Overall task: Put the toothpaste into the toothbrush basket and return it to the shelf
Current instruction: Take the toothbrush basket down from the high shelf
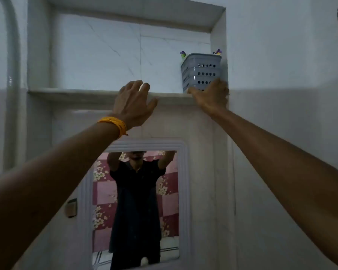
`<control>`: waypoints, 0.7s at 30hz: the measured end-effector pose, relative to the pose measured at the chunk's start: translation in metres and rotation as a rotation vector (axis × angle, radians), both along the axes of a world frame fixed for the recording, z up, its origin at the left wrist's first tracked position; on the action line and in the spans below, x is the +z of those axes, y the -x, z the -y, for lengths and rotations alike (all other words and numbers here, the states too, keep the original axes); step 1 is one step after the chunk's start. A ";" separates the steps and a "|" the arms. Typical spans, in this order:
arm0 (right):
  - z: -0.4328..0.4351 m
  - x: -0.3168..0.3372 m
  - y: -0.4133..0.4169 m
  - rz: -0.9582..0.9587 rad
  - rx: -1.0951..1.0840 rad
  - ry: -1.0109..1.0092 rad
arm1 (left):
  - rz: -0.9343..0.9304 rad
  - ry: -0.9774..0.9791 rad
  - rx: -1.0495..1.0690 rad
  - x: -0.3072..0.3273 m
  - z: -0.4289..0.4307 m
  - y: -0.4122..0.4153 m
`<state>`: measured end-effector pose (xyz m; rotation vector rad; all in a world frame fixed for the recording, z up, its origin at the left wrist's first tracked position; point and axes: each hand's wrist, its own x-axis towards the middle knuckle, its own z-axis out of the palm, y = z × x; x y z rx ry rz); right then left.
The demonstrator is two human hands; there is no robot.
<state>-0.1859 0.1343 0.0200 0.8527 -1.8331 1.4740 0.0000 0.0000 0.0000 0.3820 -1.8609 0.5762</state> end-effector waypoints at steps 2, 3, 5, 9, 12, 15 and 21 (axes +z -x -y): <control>0.005 0.011 0.010 0.010 -0.043 0.016 | -0.008 -0.001 0.024 0.013 0.012 0.013; 0.007 0.017 0.017 0.030 -0.042 0.017 | -0.003 -0.008 0.049 0.019 0.018 0.019; 0.013 0.027 0.026 0.060 -0.009 0.019 | 0.050 -0.057 0.131 0.029 0.024 0.030; 0.029 0.041 0.035 0.088 0.055 0.085 | 0.086 -0.074 0.257 0.035 0.032 0.045; 0.038 0.049 0.037 0.105 0.045 0.132 | 0.087 -0.073 0.278 0.037 0.034 0.045; 0.038 0.052 0.038 0.105 0.014 0.123 | 0.104 -0.100 0.289 0.038 0.033 0.044; 0.027 0.054 0.031 0.147 0.094 0.151 | 0.157 -0.259 0.318 0.040 0.020 0.041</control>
